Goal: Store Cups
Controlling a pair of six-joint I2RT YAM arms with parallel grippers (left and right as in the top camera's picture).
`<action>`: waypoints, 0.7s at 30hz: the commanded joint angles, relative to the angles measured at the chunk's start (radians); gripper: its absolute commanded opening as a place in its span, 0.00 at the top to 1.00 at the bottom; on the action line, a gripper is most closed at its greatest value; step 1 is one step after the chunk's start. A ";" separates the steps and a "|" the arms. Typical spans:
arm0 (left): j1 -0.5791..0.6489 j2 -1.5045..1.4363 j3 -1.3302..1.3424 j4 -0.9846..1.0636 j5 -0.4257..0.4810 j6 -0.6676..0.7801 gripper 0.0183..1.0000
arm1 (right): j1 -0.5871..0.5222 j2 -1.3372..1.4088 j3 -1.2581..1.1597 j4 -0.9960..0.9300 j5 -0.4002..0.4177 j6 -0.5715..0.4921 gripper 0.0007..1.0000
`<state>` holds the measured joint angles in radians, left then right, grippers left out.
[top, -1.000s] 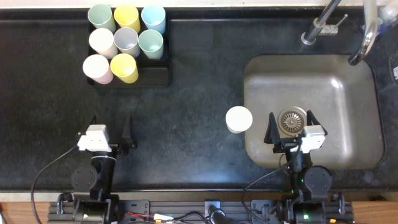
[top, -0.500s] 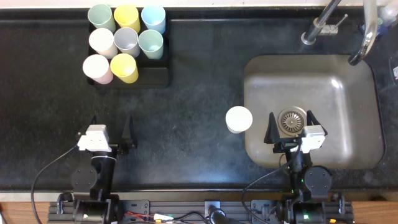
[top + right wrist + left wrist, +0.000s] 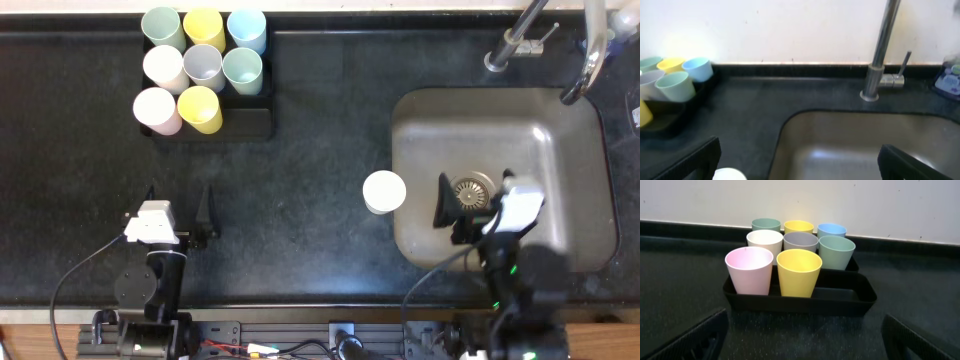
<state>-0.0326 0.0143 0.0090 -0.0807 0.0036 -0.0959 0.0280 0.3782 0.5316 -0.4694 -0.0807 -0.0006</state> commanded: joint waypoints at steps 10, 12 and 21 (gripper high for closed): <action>-0.002 -0.011 -0.001 -0.004 -0.005 0.021 0.00 | 0.218 0.797 0.773 -0.811 0.055 -0.143 0.00; -0.002 -0.011 -0.001 -0.004 -0.005 0.021 0.00 | 0.245 0.861 0.771 -0.857 0.105 -0.179 0.00; -0.002 -0.011 -0.001 -0.004 -0.005 0.021 0.00 | 0.229 1.116 0.771 -0.778 0.063 -0.275 0.00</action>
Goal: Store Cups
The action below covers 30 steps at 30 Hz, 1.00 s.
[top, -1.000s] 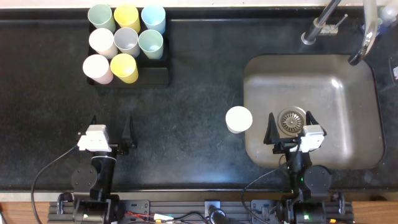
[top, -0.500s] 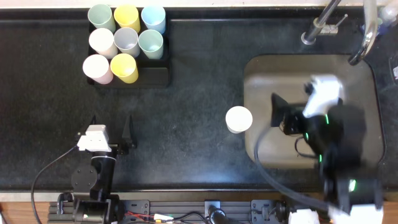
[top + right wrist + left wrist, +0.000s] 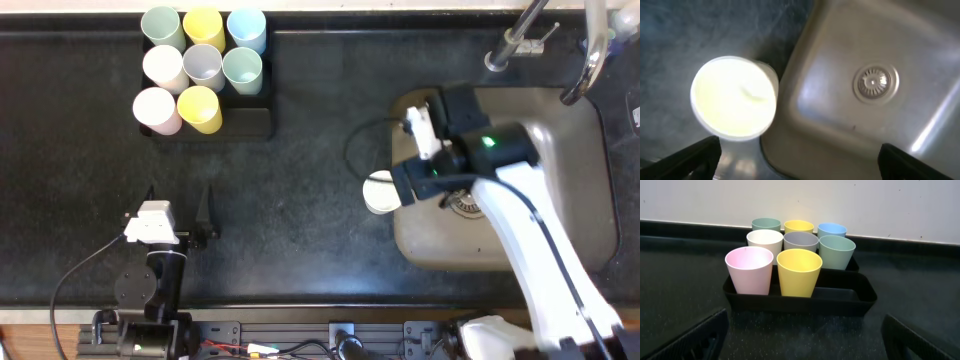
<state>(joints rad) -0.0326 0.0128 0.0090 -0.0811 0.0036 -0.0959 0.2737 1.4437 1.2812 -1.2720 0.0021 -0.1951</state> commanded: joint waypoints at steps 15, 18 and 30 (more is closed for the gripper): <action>-0.002 -0.010 -0.001 -0.004 -0.005 0.021 0.00 | -0.026 0.235 0.025 0.054 -0.029 -0.127 0.00; -0.002 -0.010 -0.001 -0.004 -0.005 0.021 0.00 | -0.026 0.248 0.025 0.063 -0.043 -0.127 0.00; -0.002 -0.010 -0.001 -0.004 -0.005 0.021 0.00 | -0.008 0.250 0.026 0.061 -0.145 -0.122 0.96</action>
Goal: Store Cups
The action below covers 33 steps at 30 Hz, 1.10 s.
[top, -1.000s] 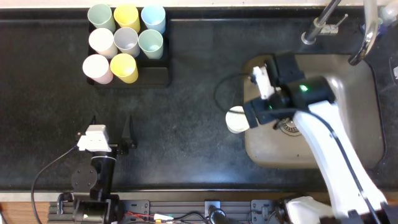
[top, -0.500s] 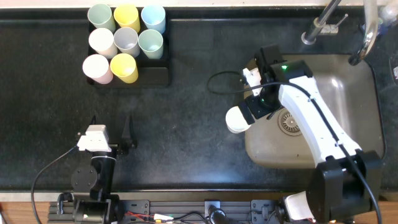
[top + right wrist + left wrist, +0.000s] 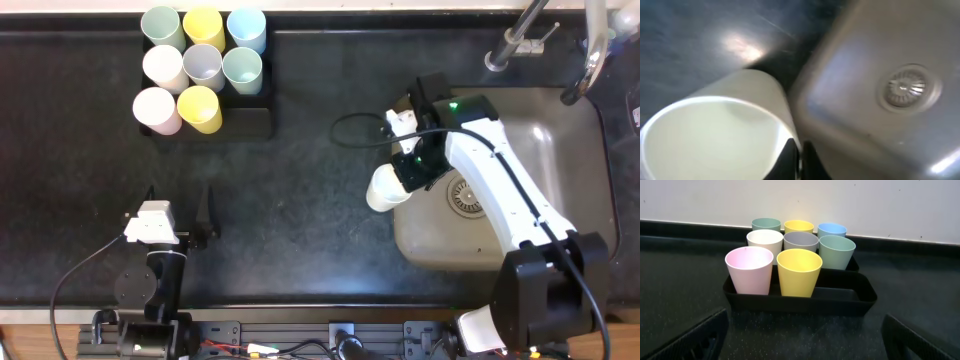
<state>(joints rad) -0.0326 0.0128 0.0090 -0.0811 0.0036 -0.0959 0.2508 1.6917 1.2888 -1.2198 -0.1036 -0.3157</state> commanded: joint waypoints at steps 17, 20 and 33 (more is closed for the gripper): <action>-0.002 -0.010 -0.001 -0.004 -0.005 0.021 0.00 | 0.252 0.081 0.840 -0.028 0.023 0.190 0.96; -0.002 -0.010 -0.001 -0.004 -0.005 0.021 0.00 | 0.313 0.213 1.014 -0.028 0.023 0.220 0.96; -0.002 -0.010 -0.001 -0.004 -0.005 0.021 0.00 | 0.414 0.483 1.179 -0.026 0.026 0.234 0.96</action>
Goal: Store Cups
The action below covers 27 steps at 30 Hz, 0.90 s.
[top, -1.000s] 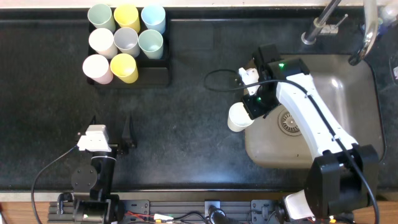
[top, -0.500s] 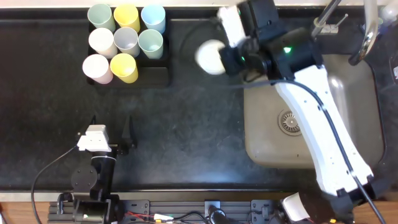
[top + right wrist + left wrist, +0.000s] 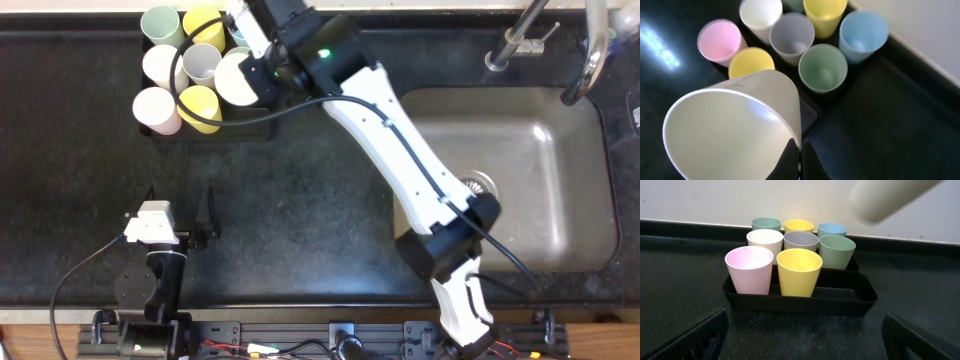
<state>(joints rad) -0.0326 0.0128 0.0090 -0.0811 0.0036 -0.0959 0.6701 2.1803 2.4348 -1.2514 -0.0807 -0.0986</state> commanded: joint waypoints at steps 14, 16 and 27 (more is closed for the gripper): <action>-0.002 -0.010 -0.001 -0.004 -0.005 0.021 0.00 | 0.011 0.130 0.033 -0.008 -0.008 0.018 0.96; -0.002 -0.010 -0.001 -0.004 -0.005 0.021 0.00 | 0.007 0.153 0.033 -0.008 -0.008 0.018 0.96; -0.002 -0.010 -0.001 -0.004 -0.005 0.021 0.00 | 0.005 0.224 0.033 -0.008 -0.006 0.017 0.96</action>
<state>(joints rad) -0.0326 0.0128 0.0090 -0.0811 0.0036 -0.0959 0.6712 2.3783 2.4371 -1.2648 -0.0814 -0.0856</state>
